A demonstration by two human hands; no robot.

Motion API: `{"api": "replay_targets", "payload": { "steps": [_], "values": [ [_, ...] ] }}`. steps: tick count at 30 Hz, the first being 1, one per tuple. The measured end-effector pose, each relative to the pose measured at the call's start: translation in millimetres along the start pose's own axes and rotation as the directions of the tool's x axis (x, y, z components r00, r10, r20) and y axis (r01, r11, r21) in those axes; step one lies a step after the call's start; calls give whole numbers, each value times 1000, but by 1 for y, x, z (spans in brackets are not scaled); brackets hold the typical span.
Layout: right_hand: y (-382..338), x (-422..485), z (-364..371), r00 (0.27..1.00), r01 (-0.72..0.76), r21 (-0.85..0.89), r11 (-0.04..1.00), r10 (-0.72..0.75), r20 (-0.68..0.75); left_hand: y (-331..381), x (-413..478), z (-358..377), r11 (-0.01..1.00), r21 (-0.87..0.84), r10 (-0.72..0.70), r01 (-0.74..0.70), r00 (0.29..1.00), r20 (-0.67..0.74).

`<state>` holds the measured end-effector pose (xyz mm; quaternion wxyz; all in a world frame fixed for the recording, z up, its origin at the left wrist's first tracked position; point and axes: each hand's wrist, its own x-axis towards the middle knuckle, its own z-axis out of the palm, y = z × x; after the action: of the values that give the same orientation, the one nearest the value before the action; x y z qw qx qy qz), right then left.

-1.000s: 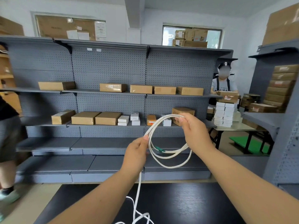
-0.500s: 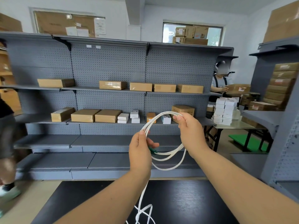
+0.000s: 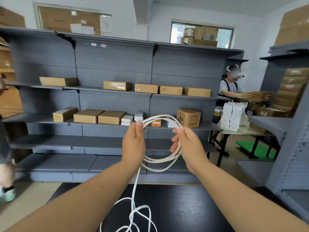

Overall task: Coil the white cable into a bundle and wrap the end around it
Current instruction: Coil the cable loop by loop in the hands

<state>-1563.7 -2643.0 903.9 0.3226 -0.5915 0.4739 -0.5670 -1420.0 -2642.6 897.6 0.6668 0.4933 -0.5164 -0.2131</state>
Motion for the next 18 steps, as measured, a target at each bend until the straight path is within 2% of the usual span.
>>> {"api": "replay_targets", "payload": {
  "steps": [4,9,14,18],
  "values": [
    [2,-2,3,996,0,-33,999,3,94,8,4,-10,988,130,72,-83,994,86],
    [-5,1,0,983,152,-217,964,-125,135,9,10,-15,954,250,124,-169,975,186],
    [-10,6,-1,965,234,-269,934,-188,184,7,12,-16,918,280,214,-282,945,249],
    [-10,4,-2,958,258,-327,909,-196,211,6,12,-14,939,224,209,-262,949,235]
  ]
}}
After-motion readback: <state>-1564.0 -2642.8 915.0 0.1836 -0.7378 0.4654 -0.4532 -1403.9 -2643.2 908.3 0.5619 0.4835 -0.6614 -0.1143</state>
